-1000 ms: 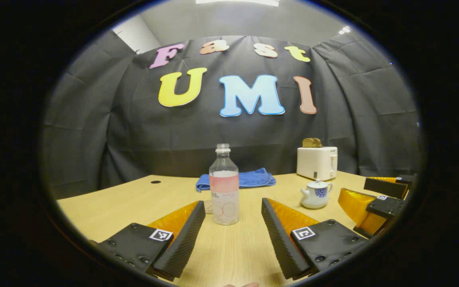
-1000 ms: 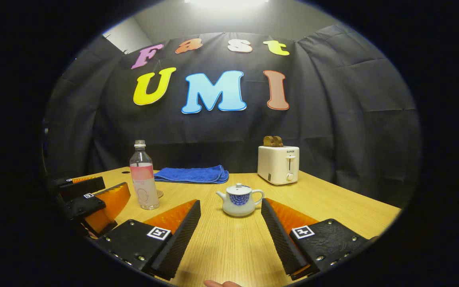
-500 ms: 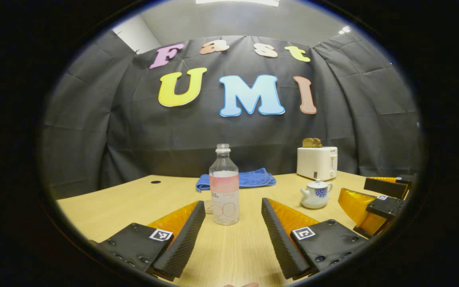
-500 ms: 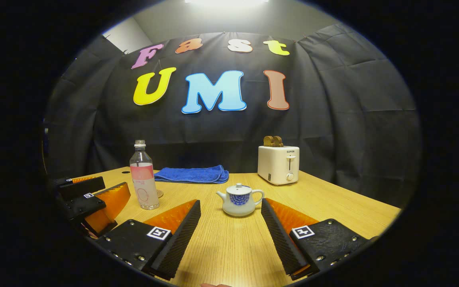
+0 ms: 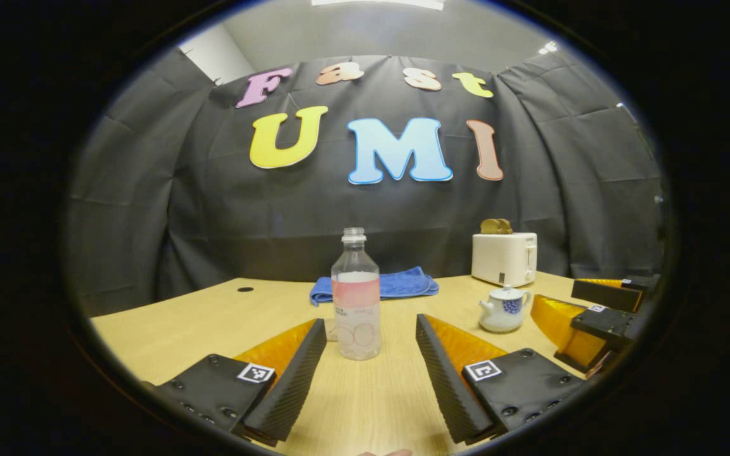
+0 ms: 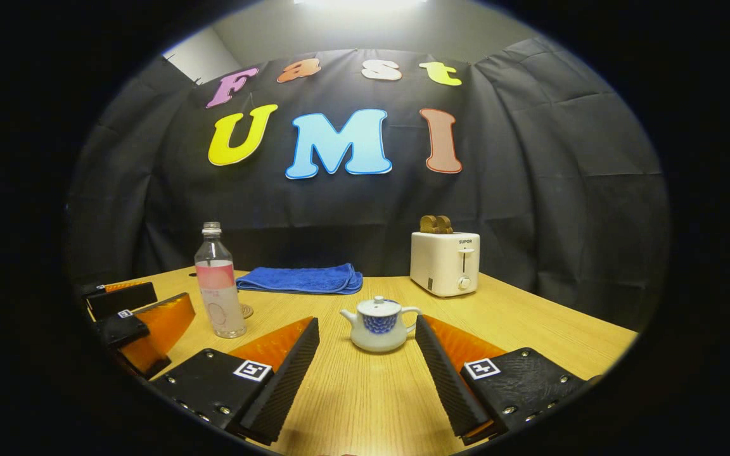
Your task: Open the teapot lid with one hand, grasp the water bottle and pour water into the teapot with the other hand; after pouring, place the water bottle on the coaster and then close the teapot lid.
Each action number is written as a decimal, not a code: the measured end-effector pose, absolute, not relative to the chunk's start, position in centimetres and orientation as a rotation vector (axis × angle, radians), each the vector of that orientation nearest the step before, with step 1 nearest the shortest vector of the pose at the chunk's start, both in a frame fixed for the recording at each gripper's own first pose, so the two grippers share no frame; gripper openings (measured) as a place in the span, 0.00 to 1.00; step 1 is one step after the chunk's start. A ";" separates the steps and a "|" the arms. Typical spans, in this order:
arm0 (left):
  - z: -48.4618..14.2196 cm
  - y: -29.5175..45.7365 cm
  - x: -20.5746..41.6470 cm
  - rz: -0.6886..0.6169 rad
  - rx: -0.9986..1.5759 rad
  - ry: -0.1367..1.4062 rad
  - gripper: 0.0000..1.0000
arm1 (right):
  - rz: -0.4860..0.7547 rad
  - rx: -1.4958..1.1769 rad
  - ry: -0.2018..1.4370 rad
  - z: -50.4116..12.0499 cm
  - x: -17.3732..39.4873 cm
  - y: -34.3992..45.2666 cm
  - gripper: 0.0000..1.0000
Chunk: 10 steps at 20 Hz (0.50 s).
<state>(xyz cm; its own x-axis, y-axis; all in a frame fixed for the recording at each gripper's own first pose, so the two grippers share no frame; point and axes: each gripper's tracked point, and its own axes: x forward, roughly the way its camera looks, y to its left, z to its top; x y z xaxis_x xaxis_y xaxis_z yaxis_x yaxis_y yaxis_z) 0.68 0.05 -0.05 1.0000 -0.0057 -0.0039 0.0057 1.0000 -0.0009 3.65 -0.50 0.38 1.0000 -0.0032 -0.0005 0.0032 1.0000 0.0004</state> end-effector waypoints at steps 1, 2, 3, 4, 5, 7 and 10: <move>0.1 -0.1 0.7 -0.011 -0.001 0.003 0.99 | -0.009 0.002 0.004 0.3 4.6 -0.8 0.95; 0.1 -0.3 0.8 -0.021 -0.001 0.003 0.99 | -0.008 0.001 0.002 0.4 5.6 -1.1 0.95; 0.0 -0.4 0.9 -0.028 -0.001 0.003 0.99 | -0.003 0.003 0.004 0.3 6.5 -1.2 0.95; 0.0 -0.3 0.9 -0.030 -0.003 0.004 0.99 | -0.004 0.018 0.011 0.3 7.4 -1.4 0.94; 0.1 -0.3 0.9 -0.031 -0.003 0.005 0.99 | 0.002 0.027 0.022 0.2 8.3 -1.5 0.94; 0.1 -0.3 0.9 -0.031 -0.003 0.004 0.99 | 0.000 -0.004 0.035 -0.1 10.0 -1.7 0.94; 0.2 -0.4 0.8 -0.031 -0.003 0.005 0.99 | -0.006 -0.024 0.050 0.1 12.3 -2.3 0.84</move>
